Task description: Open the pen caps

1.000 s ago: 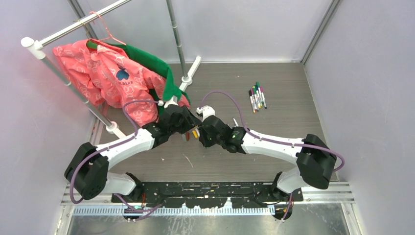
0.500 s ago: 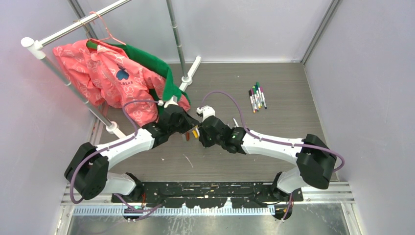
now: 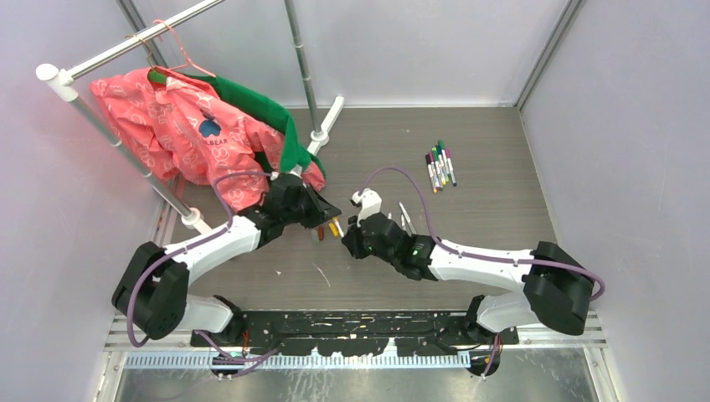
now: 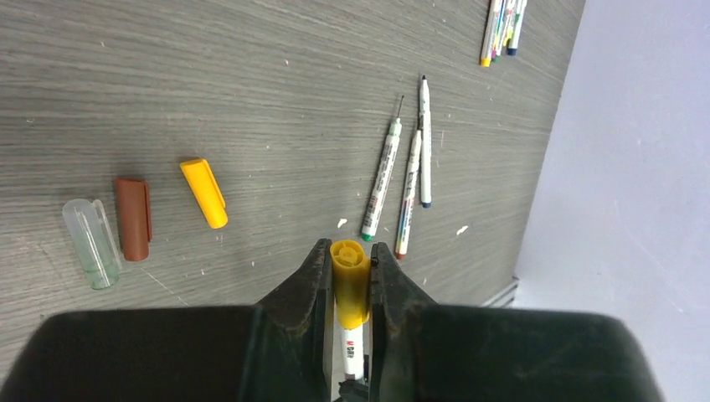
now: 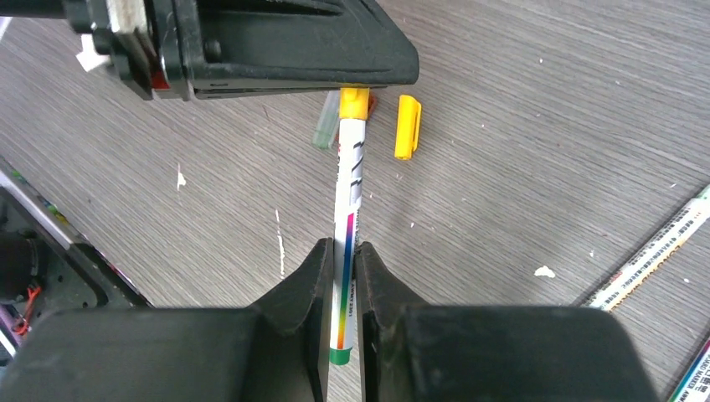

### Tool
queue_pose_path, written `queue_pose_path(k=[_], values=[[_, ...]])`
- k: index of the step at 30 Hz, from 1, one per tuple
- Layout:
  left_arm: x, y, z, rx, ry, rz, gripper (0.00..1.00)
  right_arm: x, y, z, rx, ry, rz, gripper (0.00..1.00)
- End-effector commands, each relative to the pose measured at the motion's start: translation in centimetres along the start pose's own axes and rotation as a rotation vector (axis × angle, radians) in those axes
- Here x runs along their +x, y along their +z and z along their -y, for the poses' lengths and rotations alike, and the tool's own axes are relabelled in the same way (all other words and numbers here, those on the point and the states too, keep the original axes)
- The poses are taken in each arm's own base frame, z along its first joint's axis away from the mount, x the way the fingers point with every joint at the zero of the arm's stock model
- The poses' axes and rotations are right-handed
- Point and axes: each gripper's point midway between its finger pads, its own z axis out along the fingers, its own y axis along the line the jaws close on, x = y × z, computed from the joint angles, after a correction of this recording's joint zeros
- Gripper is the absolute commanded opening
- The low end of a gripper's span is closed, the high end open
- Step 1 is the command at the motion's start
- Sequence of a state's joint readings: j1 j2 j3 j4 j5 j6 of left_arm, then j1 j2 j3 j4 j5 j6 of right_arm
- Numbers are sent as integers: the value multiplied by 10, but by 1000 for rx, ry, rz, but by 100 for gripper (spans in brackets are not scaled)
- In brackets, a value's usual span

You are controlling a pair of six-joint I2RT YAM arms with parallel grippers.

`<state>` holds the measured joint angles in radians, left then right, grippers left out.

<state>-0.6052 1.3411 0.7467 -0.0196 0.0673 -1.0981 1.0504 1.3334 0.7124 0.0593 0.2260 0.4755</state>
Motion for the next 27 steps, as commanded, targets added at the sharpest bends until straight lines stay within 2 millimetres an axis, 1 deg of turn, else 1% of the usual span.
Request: queue_pose_path(k=[1,4,9,11,14,15,17,19,21,23,27], values=[[-58,-1,19,93,-67,133,0,42,-16,9,18,-15,-91,1],[-66,-1,19,106,-89,133,0,49,-19,14,32,-19,-94,1],[-77,-2,24,141,-120,136,0,54,-22,20,52,-18,-88,1],[-79,-2,27,149,-111,133,0,46,-22,16,43,-10,-52,1],[-79,-1,29,134,-66,111,0,36,-27,20,62,-7,-16,1],[-77,-1,26,115,-44,107,0,36,-31,25,86,-13,-19,1],[-73,1,14,62,-3,88,0,27,-37,34,140,-14,10,1],[-64,6,-2,4,19,59,0,16,-43,41,192,-14,37,1],[-55,10,-12,-35,44,39,0,9,-47,52,266,-22,51,1],[-46,14,-22,-81,78,17,0,4,-49,62,332,-28,65,1],[-28,25,-34,-168,154,-32,0,-1,-45,82,439,-17,74,1]])
